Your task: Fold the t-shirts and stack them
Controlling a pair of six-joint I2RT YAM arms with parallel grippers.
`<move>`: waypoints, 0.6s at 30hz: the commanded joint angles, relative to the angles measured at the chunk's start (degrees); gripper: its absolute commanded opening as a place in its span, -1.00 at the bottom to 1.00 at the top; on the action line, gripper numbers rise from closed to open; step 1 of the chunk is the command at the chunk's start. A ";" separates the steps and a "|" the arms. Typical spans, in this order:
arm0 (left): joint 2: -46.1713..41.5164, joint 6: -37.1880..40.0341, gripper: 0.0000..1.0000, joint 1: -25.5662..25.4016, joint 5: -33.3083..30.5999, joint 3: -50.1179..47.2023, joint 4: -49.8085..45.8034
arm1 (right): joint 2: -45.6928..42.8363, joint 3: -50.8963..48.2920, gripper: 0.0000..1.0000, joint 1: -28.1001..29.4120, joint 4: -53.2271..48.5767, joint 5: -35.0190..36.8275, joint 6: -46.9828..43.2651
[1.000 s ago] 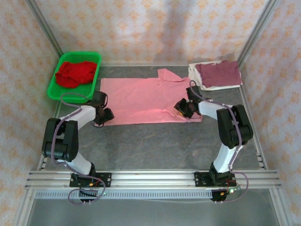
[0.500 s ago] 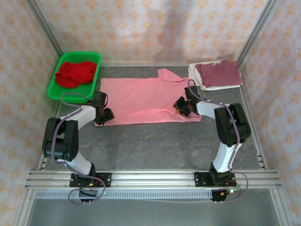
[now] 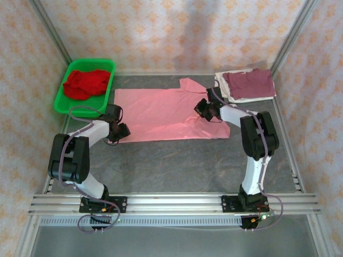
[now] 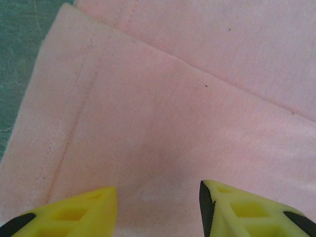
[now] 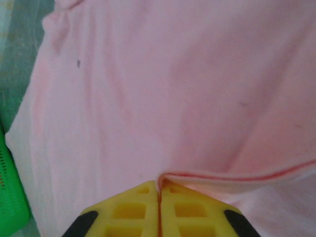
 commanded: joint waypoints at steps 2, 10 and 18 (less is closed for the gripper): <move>0.79 1.67 -0.04 -0.16 -1.40 0.71 -0.37 | 3.29 8.84 -0.42 0.61 -5.33 1.53 -1.85; 1.14 1.81 -0.03 -0.16 -1.43 0.78 -0.55 | 4.05 21.96 -0.39 0.82 -12.01 0.37 -5.69; -2.41 1.26 -0.03 -0.16 -1.23 -0.41 -0.99 | -14.20 -1.62 -0.39 1.49 -9.78 4.82 -9.50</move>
